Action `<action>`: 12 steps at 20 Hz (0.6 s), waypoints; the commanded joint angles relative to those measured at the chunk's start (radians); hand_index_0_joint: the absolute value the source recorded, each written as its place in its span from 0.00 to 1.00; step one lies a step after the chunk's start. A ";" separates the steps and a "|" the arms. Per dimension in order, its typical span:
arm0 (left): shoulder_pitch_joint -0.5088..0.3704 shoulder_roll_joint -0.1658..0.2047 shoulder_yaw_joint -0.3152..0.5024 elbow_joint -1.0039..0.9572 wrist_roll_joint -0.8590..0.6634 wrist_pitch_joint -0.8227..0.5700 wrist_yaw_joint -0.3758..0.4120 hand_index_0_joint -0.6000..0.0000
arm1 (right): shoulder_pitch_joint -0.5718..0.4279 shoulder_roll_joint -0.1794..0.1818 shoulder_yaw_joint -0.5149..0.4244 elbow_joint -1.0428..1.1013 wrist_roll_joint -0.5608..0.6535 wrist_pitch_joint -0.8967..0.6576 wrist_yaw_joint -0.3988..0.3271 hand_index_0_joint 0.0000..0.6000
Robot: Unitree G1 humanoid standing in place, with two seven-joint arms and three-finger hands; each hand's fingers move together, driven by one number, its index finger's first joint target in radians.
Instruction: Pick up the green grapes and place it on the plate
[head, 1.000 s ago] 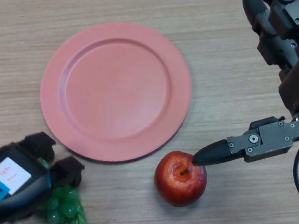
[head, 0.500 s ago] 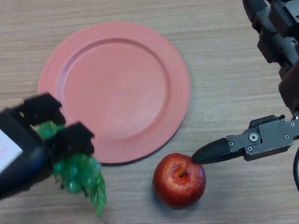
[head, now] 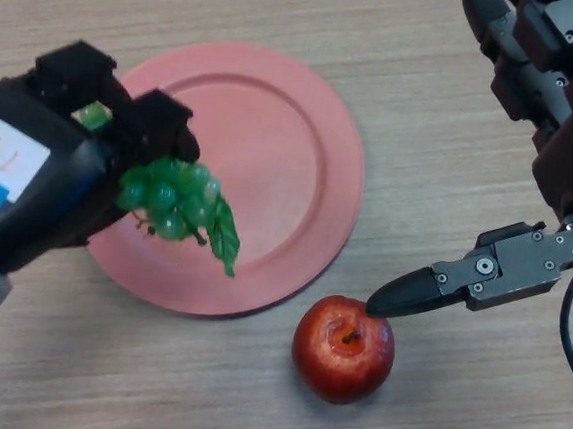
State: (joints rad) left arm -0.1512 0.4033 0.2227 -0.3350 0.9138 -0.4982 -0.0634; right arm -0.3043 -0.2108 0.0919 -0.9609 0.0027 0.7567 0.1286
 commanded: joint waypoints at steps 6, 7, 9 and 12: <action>-0.017 0.051 0.076 -0.041 -0.050 0.120 0.216 1.00 | -0.014 -0.004 -0.010 -0.060 -0.025 -0.097 -0.018 0.00; -0.014 0.055 0.079 -0.043 -0.059 0.127 0.215 1.00 | -0.013 -0.002 -0.005 -0.058 -0.033 -0.099 -0.013 0.00; -0.007 0.037 0.075 -0.060 -0.203 0.139 0.174 1.00 | -0.005 0.002 0.001 -0.058 -0.044 -0.106 -0.009 0.00; 0.006 -0.019 0.079 -0.142 -0.510 0.327 0.028 1.00 | 0.006 0.009 0.003 -0.059 -0.049 -0.113 -0.002 0.00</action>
State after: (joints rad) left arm -0.1297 0.3418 0.2187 -0.4421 0.3756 -0.0926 -0.0777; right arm -0.2731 -0.2021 0.1066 -0.9609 -0.0148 0.7566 0.1297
